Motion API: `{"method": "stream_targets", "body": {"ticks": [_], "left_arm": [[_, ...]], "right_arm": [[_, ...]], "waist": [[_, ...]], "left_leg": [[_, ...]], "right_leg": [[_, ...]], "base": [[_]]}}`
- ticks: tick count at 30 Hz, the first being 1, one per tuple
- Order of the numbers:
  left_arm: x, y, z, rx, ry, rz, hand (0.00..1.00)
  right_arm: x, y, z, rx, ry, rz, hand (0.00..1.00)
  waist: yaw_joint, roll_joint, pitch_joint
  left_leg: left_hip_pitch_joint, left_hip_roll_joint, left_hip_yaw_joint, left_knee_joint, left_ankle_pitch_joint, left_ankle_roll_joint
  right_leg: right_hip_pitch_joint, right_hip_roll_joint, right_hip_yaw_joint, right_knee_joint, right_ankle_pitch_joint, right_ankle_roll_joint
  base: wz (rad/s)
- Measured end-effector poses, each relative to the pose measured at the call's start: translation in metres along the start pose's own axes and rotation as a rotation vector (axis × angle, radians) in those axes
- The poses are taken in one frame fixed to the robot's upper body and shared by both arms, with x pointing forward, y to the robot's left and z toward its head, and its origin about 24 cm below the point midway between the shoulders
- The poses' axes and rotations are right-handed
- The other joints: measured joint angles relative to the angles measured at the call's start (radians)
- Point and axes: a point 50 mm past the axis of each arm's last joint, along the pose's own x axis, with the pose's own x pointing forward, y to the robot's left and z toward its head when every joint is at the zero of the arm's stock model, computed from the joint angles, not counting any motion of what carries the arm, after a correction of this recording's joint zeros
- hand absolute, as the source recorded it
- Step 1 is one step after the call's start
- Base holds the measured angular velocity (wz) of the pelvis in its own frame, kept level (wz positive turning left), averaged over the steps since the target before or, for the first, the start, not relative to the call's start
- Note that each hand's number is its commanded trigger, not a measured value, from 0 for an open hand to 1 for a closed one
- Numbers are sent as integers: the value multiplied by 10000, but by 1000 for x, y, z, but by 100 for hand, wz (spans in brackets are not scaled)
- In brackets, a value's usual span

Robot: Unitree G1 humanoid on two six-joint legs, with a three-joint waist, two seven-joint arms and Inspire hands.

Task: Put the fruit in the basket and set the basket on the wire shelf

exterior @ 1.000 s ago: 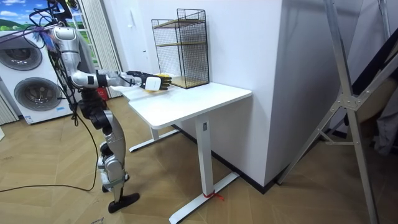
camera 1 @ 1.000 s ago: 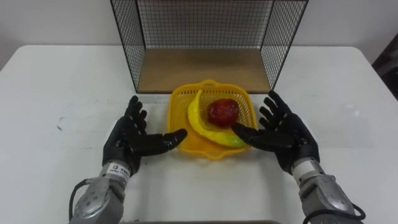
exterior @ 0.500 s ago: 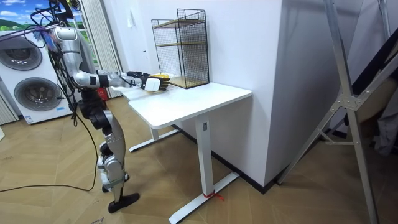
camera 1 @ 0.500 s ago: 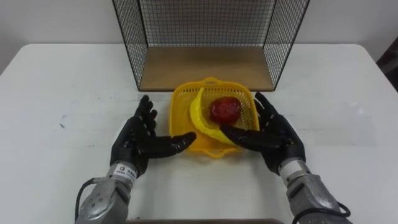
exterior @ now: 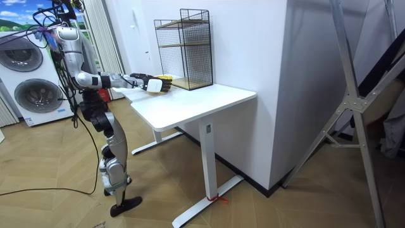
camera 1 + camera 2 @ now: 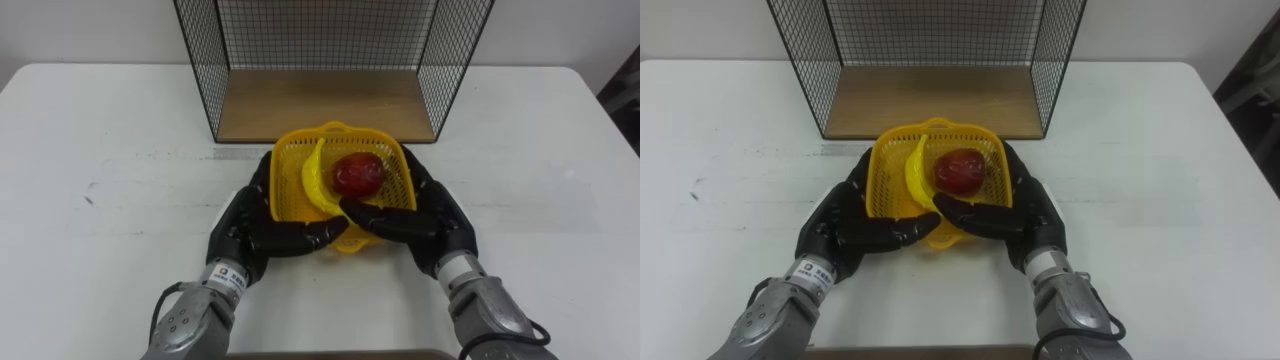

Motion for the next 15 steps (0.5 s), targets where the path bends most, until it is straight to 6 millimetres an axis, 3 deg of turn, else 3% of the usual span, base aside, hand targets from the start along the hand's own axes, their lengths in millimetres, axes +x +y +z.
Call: {"method": "stream_targets", "body": {"ticks": [15], "left_arm": [[3, -2, 4, -23, -175, -111, 0]], "right_arm": [[3, 4, 5, -568, -318, 110, 0]], "waist": [[-52, 18, -11]], "left_leg": [[-42, -2, 26, -8, 0, 0]], "right_leg": [[-95, 10, 113, 2, 1, -1]], "base": [[-1]]}}
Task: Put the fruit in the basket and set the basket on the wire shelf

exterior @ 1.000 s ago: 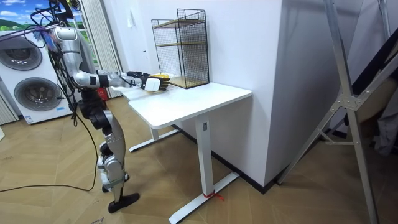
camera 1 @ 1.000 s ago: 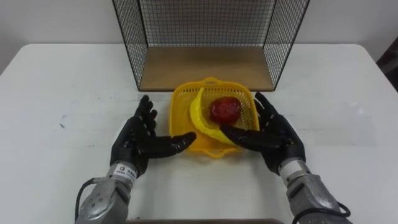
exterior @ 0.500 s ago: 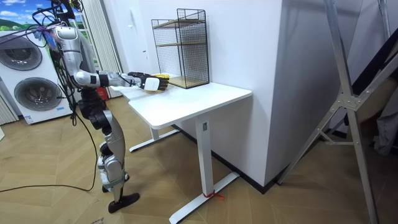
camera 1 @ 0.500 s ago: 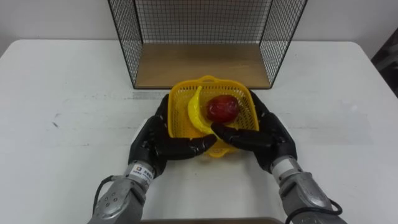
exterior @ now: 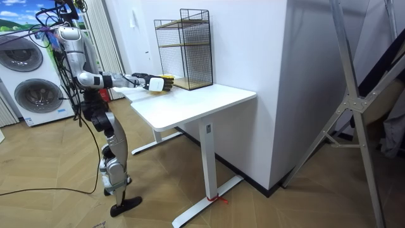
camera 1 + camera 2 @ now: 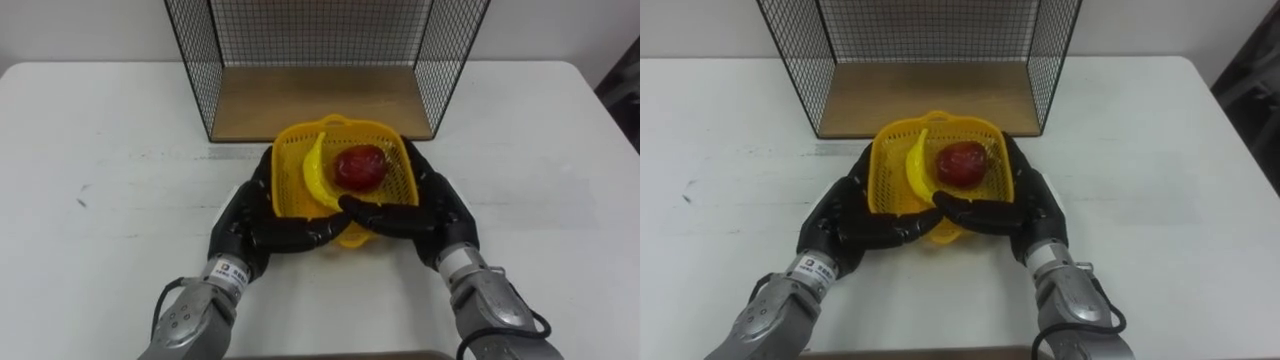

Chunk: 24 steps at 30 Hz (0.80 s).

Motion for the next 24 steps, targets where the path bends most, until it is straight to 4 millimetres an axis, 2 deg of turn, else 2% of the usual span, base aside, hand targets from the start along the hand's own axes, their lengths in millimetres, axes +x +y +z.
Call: {"method": "stream_targets", "body": {"ticks": [4, 12, 17, 24], "left_arm": [[0, -1, 2, -18, -89, -50, 0], [0, -7, 16, -63, -893, -276, 0], [0, -4, 20, 30, -1072, -151, 0], [-3, -6, 42, 682, -2066, -184, 0]], "right_arm": [[0, 1, 3, -15, -110, 9, 0], [2, 8, 23, -352, -1079, 175, 0], [3, 11, 25, -791, -1281, 238, 0], [3, 14, 40, -1079, -1970, 362, 0]], "waist": [[-6, 13, -8], [3, 64, -51], [16, 71, -55], [0, 69, -55]], "left_leg": [[-16, 1, 26, -7, 0, 0], [-2, 10, 86, -9, 1, 1], [24, 13, 73, -8, 1, 1], [36, 16, 65, 5, 1, 1]], "right_leg": [[-32, 0, 17, 15, 1, 0], [-33, 3, 23, 27, 3, -2], [19, 11, 3, 22, 5, -5], [27, 9, 6, 43, 5, -5]], "base": [[0], [0], [0], [0]]}}
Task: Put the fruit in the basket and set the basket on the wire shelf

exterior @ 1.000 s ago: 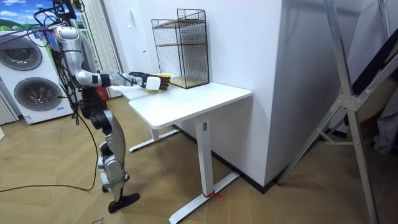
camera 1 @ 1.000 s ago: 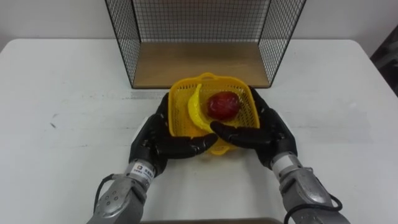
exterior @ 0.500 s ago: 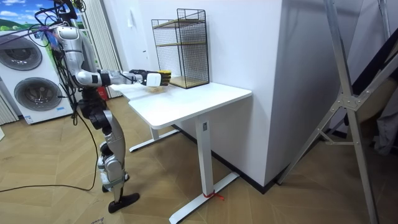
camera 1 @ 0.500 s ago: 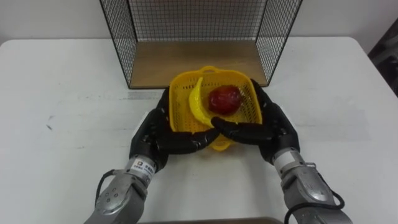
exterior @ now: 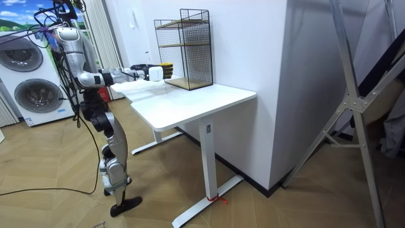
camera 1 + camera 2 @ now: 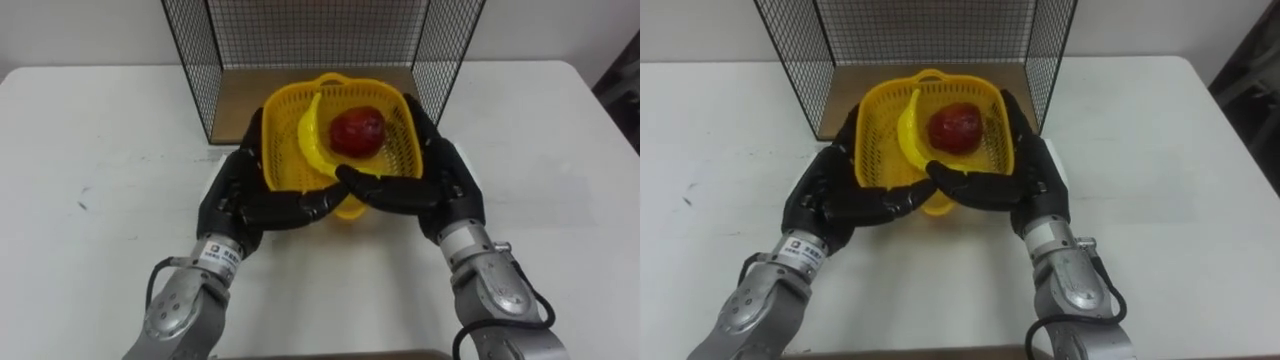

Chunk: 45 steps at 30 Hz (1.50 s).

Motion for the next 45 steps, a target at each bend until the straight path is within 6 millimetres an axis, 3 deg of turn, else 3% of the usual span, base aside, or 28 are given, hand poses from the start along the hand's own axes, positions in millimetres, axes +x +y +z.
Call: {"method": "stream_targets", "body": {"ticks": [8, 11, 16, 19, 21, 24, 25, 26, 28, 29, 30, 31, 32, 33, 34, 35, 38, 41, 42, 43, 45], "left_arm": [[0, -3, 8, 200, -381, -92, 0], [0, -2, 8, 199, -381, -88, 0], [0, -3, 9, 257, -445, -86, 0], [0, 0, 11, 439, -674, 36, 0], [-1, 3, 13, 465, -774, 144, 0], [-1, 7, 11, 483, -763, 306, 0], [-1, 8, 11, 481, -744, 345, 0], [-2, 11, 10, 476, -714, 463, 0], [-1, 10, 8, 396, -694, 475, 0], [-1, 8, 8, 387, -701, 412, 0], [-1, 9, 8, 382, -729, 424, 0], [-1, 9, 8, 383, -744, 437, 0], [-2, 10, 9, 455, -737, 443, 0], [-1, 10, 10, 480, -796, 427, 0], [-1, 10, 10, 479, -814, 422, 0], [-2, 11, 10, 504, -800, 425, 0], [-1, 11, 12, 576, -871, 388, 0], [-1, 10, 11, 541, -879, 376, 0], [-1, 10, 11, 523, -886, 370, 0], [-1, 9, 11, 506, -892, 368, 0], [-1, 9, 11, 485, -903, 362, 0]], "right_arm": [[1, 0, 4, 28, -235, 79, 0], [1, 3, 3, 101, -203, 182, 0], [1, 4, 4, 115, -224, 270, 0], [1, 3, 5, 331, -331, 512, 0], [-1, 3, 4, 682, -369, 742, 0], [-3, 2, 1, 819, -300, 865, 0], [-4, 3, 0, 807, -256, 884, 0], [-3, 6, -1, 899, -213, 956, 0], [-3, 4, 0, 797, -243, 1007, 0], [-3, 1, 1, 687, -231, 1001, 0], [-3, 1, 0, 542, -180, 1038, 0], [-4, 1, -1, 526, -120, 1053, 0], [-5, 1, -5, 573, 12, 1061, 0], [-6, 1, -5, 619, 17, 1088, 0], [-6, 1, -4, 580, 5, 1131, 0], [-6, -1, -4, 561, 4, 1163, 0], [-5, 0, -3, 546, -60, 1192, 0], [-4, 1, -2, 540, -103, 1168, 0], [-4, 1, -1, 478, -128, 1179, 0], [-3, 2, -1, 485, -135, 1211, 0], [-2, 4, 0, 453, -191, 1210, 0]], "waist": [[-7, -21, 12], [21, -82, 51], [187, -163, 57], [363, -192, 53], [487, -234, 46], [747, -114, 76], [758, -107, 75], [861, -155, 84], [836, -228, 94], [842, -223, 93], [908, -188, 90], [987, -210, 75], [1040, -311, -47], [937, -470, -141], [921, -540, -166], [913, -609, -148], [878, -730, -87], [868, -668, 1], [865, -627, 16], [846, -616, 24], [791, -710, 72]], "left_leg": [[166, 3, -10, 13, 0, 0], [139, 7, 1, 97, -1, 0], [9, 70, 3, 535, -124, 16], [-322, 357, 21, 1675, -728, -91], [-755, 591, -11, 3064, -1106, -230], [-1703, 1005, -115, 5560, -1045, -199], [-1880, 1029, -231, 5977, -910, -154], [-2324, 958, -465, 6533, -695, -96], [-2934, 424, -580, 5754, -808, 79], [-3268, 68, -535, 4521, -688, 0], [-3385, -212, -541, 2983, -175, -45], [-3378, -267, -541, 2498, 370, 90], [-3255, -333, -565, 2061, 992, 178], [-3151, -486, -561, 1812, 1241, 299], [-3144, -532, -586, 1761, 1343, 356], [-3114, -587, -616, 1844, 1703, 551], [-3204, -752, -568, 2071, 1374, 662], [-3186, -964, -461, 2376, 873, 792], [-3164, -1074, -423, 2462, 666, 856], [-3135, -1127, -377, 2532, 587, 909], [-2859, -1469, -254, 2649, 294, 1100]], "right_leg": [[106, -5, -6, 132, -4, 4], [88, -11, -5, 164, -7, 5], [72, 26, 4, 388, -109, -28], [-243, 213, 8, 1140, -540, -156], [-408, 341, 7, 1957, -1078, -281], [-543, 562, 275, 2767, -1523, -526], [-492, 616, 311, 2827, -1567, -587], [-371, 619, 442, 2938, -1664, -730], [-340, 490, 466, 2898, -1700, -767], [-331, 387, 532, 2897, -1752, -743], [-353, 296, 522, 2931, -1855, -745], [-335, 281, 612, 2959, -1924, -730], [-258, 284, 761, 2905, -2034, -593], [-197, 187, 746, 2778, -2065, -509], [-167, 165, 731, 2676, -2046, -491], [-40, 142, 718, 2503, -2040, -469], [129, -80, 570, 2193, -2042, -366], [228, -359, 479, 2481, -2274, -30], [82, -510, 397, 3010, -2384, 157], [24, -604, 324, 3413, -2428, 237], [-505, -1056, 257, 5170, -2407, 404]], "base": [[0], [0], [1], [-6], [-2], [-19], [-16], [-6], [-9], [-30], [-42], [-53], [-28], [-12], [3], [-5], [2], [4], [0], [4], [11]]}}
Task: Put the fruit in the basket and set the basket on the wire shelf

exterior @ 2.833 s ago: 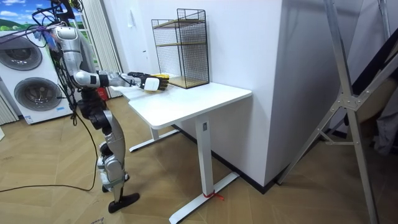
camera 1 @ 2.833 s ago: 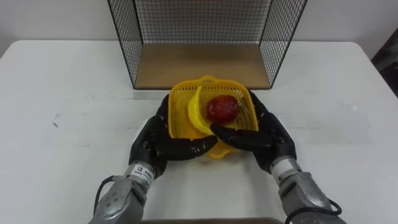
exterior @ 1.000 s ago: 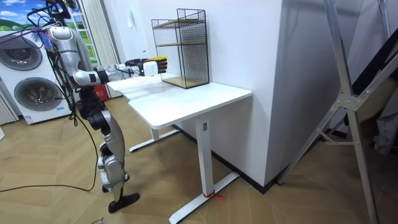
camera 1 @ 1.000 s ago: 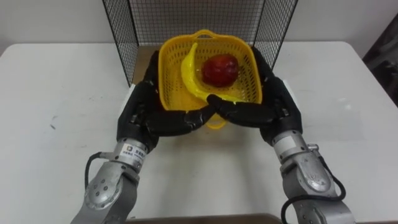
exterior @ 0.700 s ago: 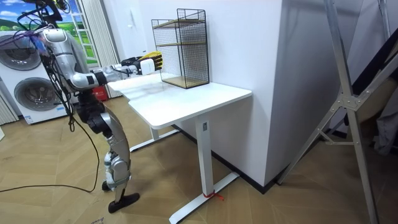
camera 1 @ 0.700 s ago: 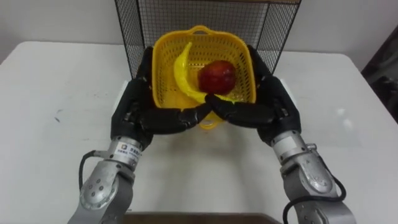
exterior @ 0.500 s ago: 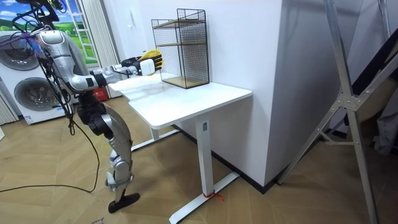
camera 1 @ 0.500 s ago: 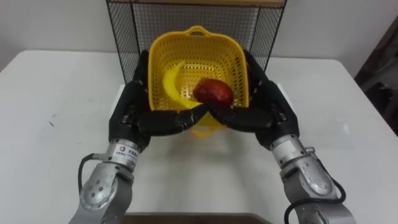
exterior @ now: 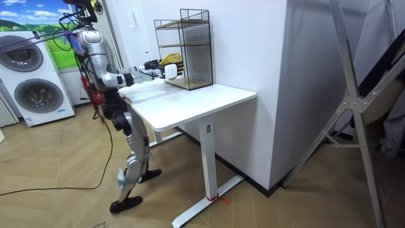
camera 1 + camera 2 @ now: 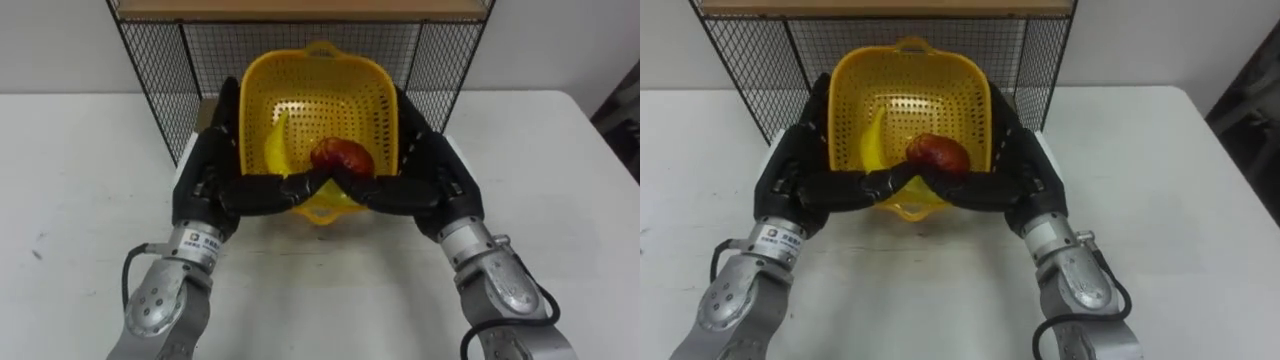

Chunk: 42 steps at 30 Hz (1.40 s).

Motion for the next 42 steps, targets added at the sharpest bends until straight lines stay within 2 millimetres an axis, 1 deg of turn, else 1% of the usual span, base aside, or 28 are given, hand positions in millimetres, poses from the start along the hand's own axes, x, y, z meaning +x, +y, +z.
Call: {"method": "stream_targets", "body": {"ticks": [1, 2, 3, 4, 5, 6, 7, 8, 9, 10, 11, 12, 13, 14, 15, 17, 18, 20, 21, 22, 24, 28, 30, 33, 36, 39, 42], "left_arm": [[0, 0, 0, -31, -9, 17, 0], [3, -1, 3, 17, -115, -48, 0], [7, -1, 8, 148, -313, -135, 0], [8, -1, 9, 176, -375, -150, 0], [9, -1, 10, 177, -426, -162, 0], [8, 0, 10, 168, -452, -95, 0], [8, 0, 10, 156, -448, -47, 0], [8, 0, 9, 147, -429, -35, 0], [8, -1, 8, 124, -387, -25, 0], [7, 0, 5, 74, -300, 28, 0], [6, 0, -1, 24, -44, 83, 0], [6, 0, -3, 46, 53, 115, 0], [6, 0, -5, 53, 110, 118, 0], [5, 0, -9, 51, 281, 111, 0], [5, 2, -15, 42, 519, 176, 0], [4, 5, -22, 29, 868, 388, 0], [3, 5, -24, 38, 963, 429, 0], [4, 4, -24, -46, 971, 481, 0], [5, 2, -24, -64, 998, 517, 0], [6, 2, -24, -73, 996, 566, 0], [12, 0, -22, -121, 918, 721, 0], [27, 0, -20, -32, 970, 864, 0], [38, 0, -22, -193, 1164, 1084, 0], [48, 0, -26, -356, 1616, 1338, 0], [65, 0, -32, -804, 2212, 1776, 0], [78, 1, -36, -1110, 2772, 2086, 0], [86, 2, -34, -1819, 3103, 2368, 0]], "right_arm": [[0, 0, 1, -25, -31, -8, 0], [3, -1, 3, 3, -141, -7, 0], [6, 0, 7, -3, -278, -10, 0], [7, 0, 8, -17, -317, -7, 0], [8, -1, 9, -46, -379, -93, 0], [8, -1, 9, -65, -398, -77, 0], [8, -1, 9, -81, -380, -57, 0], [7, -1, 7, -134, -318, -72, 0], [7, -2, 6, -220, -232, -114, 0], [6, -3, 3, -258, -125, -141, 0], [4, -5, -3, -224, 113, -231, 0], [4, -7, -6, -218, 278, -274, 0], [4, -8, -8, -195, 373, -313, 0], [4, -9, -12, -199, 577, -368, 0], [3, -10, -14, -198, 679, -406, 0], [4, -9, -14, -161, 722, -401, 0], [4, -9, -14, -146, 726, -428, 0], [5, -10, -14, -135, 743, -518, 0], [7, -9, -13, -147, 786, -536, 0], [8, -9, -12, -144, 792, -549, 0], [16, -8, -10, -49, 773, -546, 0], [23, -9, -5, 129, 747, -685, 0], [34, -12, -6, 47, 1001, -898, 0], [45, -14, -6, -18, 1332, -1149, 0], [61, -17, -6, 181, 1718, -1546, 0], [72, -20, -8, 202, 2114, -1898, 0], [82, -19, -3, 399, 2275, -1971, 0]], "waist": [[-3, 7, 3], [-11, 17, 113], [22, -23, 232], [15, -17, 241], [-47, 49, 257], [7, 134, 294], [35, 174, 282], [-3, 245, 250], [-8, 285, 227], [-20, 380, 169], [-79, 517, -82], [-102, 579, -93], [-129, 574, -91], [-126, 521, -66], [-122, 521, -63], [-119, 524, -61], [-121, 509, -51], [-147, 524, -39], [-185, 530, -32], [-208, 532, -29], [-240, 553, -10], [-247, 586, 9], [-252, 602, 18], [-269, 605, 18], [-278, 623, 29], [-274, 667, 57], [-283, 704, 56]], "left_leg": [[49, -51, 14, 83, -108, 51], [145, -109, -22, 201, -256, 110], [116, -127, -94, 189, -261, 126], [66, -112, -161, 186, -257, 132], [13, -55, -361, 203, -246, 141], [6, 13, -428, 129, -236, 126], [10, 30, -427, 65, -210, 116], [60, 34, -435, -5, -167, 132], [209, 16, -427, -58, -128, 103], [283, 45, -484, -65, -119, 83], [432, 95, -579, -253, -22, -4], [695, 169, -595, -593, 168, -47], [822, 199, -598, -754, 267, -59], [1078, 246, -623, -1089, 408, -110], [1205, 326, -632, -1310, 485, -160], [1254, 467, -634, -1405, 504, -227], [1243, 538, -621, -1467, 522, -260], [1200, 615, -621, -1502, 538, -262], [1190, 638, -619, -1537, 565, -244], [1186, 653, -617, -1550, 584, -226], [1177, 730, -546, -1553, 584, -227], [1183, 755, -552, -1585, 585, -230], [1195, 730, -552, -1682, 624, -246], [1190, 732, -555, -1788, 699, -207], [1192, 737, -561, -2012, 891, -180], [1188, 747, -583, -2040, 902, -180], [1189, 747, -581, -2037, 903, -180]], "right_leg": [[-121, -89, 3, 438, 86, 138], [-297, -182, -29, 1034, 312, 283], [-586, -183, -151, 1464, 584, 385], [-787, -162, -272, 1619, 736, 409], [-934, -115, -395, 1701, 811, 446], [-1077, -52, -347, 1304, 565, 401], [-1213, -44, -339, 1018, 431, 355], [-1423, -26, -237, 245, 257, 298], [-1523, -19, -173, -917, 323, 263], [-1494, 1, -253, -1028, 571, 46], [-1210, 112, -351, -1501, 752, -87], [-883, 179, -516, -1952, 938, -150], [-745, 198, -530, -2131, 1024, -176], [-529, 289, -534, -2452, 1172, -196], [-361, 382, -549, -2746, 1314, -211], [-203, 543, -561, -3139, 1489, -176], [-156, 664, -551, -3357, 1610, -194], [-86, 706, -547, -3680, 1793, -211], [-52, 780, -556, -3810, 1900, -272], [-39, 800, -551, -3870, 1952, -290], [21, 866, -521, -4096, 2110, -313], [120, 909, -525, -4325, 2232, -306], [118, 893, -525, -4367, 2269, -293], [144, 909, -529, -4538, 2359, -285], [224, 958, -502, -4930, 2638, -300], [261, 979, -496, -5052, 2699, -302], [259, 971, -532, -5063, 2700, -302]], "base": [[11], [11], [14], [19], [11], [0], [-5], [0], [10], [11], [11], [9], [5], [0], [-7], [-14], [-13], [-7], [-3], [-4], [-8], [-1], [0], [0], [4], [2], [0]]}}
